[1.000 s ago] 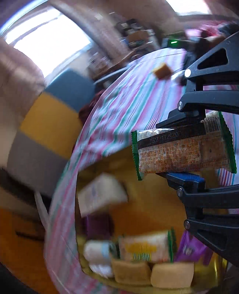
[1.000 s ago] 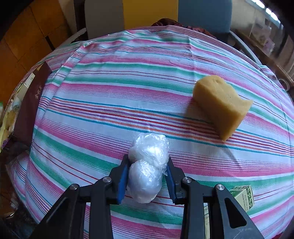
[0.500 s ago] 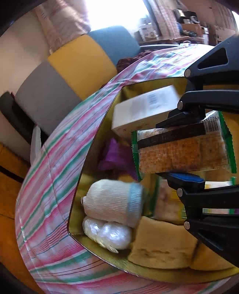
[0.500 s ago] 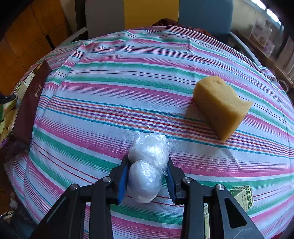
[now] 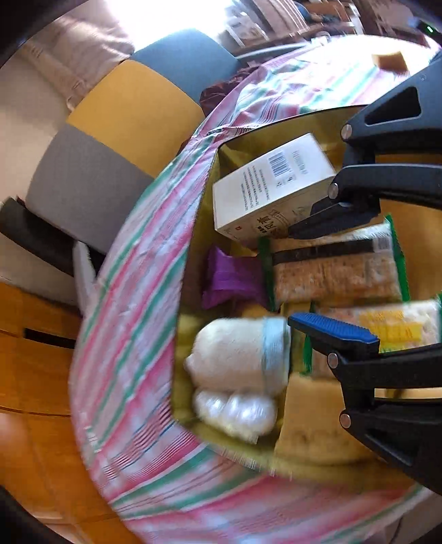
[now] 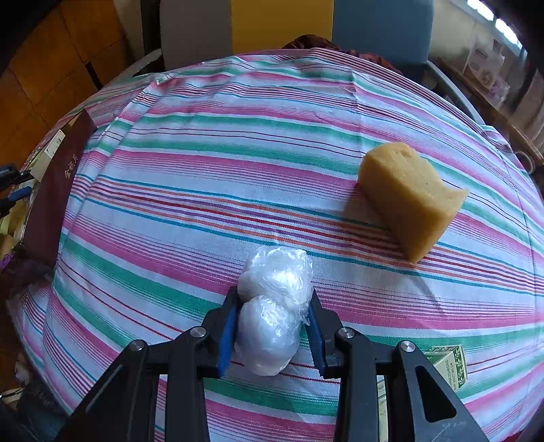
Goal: Organize objects
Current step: 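Release the cracker packet into the tray with the left gripper, then lower the wrapped ball into the gold tray and open the right gripper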
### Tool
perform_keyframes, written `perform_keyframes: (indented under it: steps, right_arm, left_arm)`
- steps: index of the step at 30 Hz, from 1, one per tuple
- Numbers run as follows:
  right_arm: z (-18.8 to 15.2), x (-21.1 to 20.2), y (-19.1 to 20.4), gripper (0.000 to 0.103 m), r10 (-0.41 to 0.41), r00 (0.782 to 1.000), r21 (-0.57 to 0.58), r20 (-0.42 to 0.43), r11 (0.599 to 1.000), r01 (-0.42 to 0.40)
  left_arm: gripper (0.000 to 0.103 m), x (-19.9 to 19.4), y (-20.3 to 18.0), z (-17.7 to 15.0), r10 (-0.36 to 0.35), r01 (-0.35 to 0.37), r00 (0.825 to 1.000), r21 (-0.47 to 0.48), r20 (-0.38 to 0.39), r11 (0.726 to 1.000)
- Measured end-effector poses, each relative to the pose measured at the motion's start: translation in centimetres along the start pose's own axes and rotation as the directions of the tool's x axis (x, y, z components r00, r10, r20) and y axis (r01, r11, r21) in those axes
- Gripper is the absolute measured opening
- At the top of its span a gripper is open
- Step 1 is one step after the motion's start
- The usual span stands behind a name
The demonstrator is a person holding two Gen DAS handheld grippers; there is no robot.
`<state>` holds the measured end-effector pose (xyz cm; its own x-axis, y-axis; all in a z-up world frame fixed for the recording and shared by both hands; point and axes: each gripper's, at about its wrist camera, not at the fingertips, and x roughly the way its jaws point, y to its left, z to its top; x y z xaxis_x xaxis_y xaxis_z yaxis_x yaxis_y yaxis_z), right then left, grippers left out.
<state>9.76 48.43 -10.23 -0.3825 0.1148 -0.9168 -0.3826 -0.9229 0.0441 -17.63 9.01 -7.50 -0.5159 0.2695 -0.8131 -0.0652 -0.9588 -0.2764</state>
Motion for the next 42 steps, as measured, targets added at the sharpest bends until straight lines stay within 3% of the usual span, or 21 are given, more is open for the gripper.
perform_keyframes:
  steps: [8,13,23,30,37,42]
  right_arm:
    - [-0.4,-0.4,0.1,0.037,-0.017,1.0,-0.02,0.006,1.0,0.017]
    - [-0.4,-0.5,0.2,0.037,-0.027,1.0,-0.028,0.009,0.999,0.027]
    - [-0.6,-0.6,0.8,0.037,-0.061,0.998,-0.046,0.012,0.997,0.062]
    - [-0.5,-0.9,1.7,0.035,-0.088,0.996,-0.05,0.006,0.995,0.089]
    - [1.3,-3.2,5.1,0.035,0.034,0.995,-0.031,0.091,0.999,-0.031]
    - [3.5,-5.7,11.3,0.035,0.188,0.967,-0.102,0.171,0.98,-0.172]
  left_arm:
    - [0.045,-7.7,-1.0,-3.0,-0.017,-0.014,0.984,0.173,0.179,0.985]
    - [0.045,-11.5,-1.7,-5.0,-0.035,-0.027,0.97,0.248,0.24,0.968]
    - [0.045,-14.6,-2.3,-7.7,-0.04,-0.061,0.957,0.336,0.286,0.94]
    - [0.045,-15.2,-2.0,-8.7,-0.041,-0.066,0.958,0.357,0.284,0.932]
    - [0.045,-14.8,-1.2,-9.2,-0.04,-0.057,0.965,0.357,0.26,0.932]
    - [0.045,-14.3,-0.3,-9.2,-0.031,-0.054,0.97,0.34,0.24,0.939]
